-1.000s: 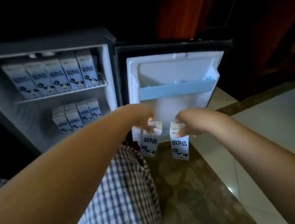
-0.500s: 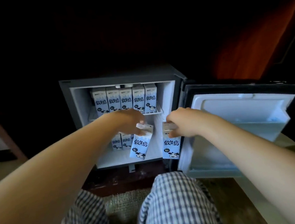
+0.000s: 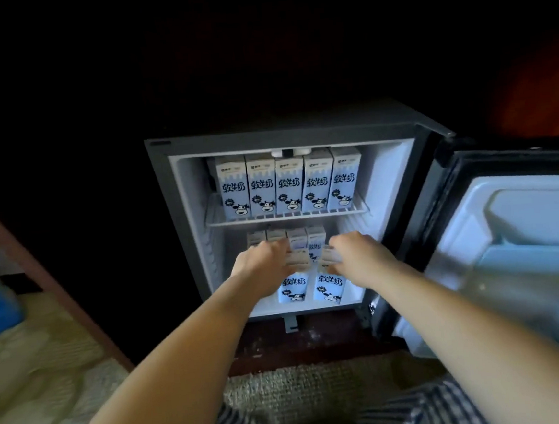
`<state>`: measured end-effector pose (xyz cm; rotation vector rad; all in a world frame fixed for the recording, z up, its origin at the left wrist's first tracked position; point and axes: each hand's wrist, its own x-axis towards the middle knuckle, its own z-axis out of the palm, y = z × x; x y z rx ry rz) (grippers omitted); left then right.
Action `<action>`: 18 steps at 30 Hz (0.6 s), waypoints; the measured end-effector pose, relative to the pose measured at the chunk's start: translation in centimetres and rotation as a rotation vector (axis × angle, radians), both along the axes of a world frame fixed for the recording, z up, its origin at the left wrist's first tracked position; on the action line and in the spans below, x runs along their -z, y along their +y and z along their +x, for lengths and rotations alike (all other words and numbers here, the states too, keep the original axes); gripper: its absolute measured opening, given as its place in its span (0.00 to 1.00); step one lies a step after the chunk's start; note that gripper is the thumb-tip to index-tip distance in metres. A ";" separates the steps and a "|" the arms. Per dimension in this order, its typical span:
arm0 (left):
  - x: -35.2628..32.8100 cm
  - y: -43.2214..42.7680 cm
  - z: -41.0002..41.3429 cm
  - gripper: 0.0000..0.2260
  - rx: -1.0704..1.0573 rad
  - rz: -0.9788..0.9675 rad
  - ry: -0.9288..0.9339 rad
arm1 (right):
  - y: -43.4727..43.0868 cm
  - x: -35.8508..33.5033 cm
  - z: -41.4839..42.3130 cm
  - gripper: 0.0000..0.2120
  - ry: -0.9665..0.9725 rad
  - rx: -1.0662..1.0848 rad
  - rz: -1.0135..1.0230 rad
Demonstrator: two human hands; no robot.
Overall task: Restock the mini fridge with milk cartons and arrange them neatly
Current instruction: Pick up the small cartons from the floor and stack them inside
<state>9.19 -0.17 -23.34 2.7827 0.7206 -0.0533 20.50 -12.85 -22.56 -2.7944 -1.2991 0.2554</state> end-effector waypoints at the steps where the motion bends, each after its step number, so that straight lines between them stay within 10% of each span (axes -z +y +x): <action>1: 0.5 0.4 0.4 0.14 0.007 -0.008 0.011 | 0.7 1.1 0.5 0.04 -0.001 0.018 0.014; 18: 10.6 3.0 6.1 0.13 -0.013 -0.126 0.119 | 5.2 11.7 5.5 0.11 0.077 0.049 -0.183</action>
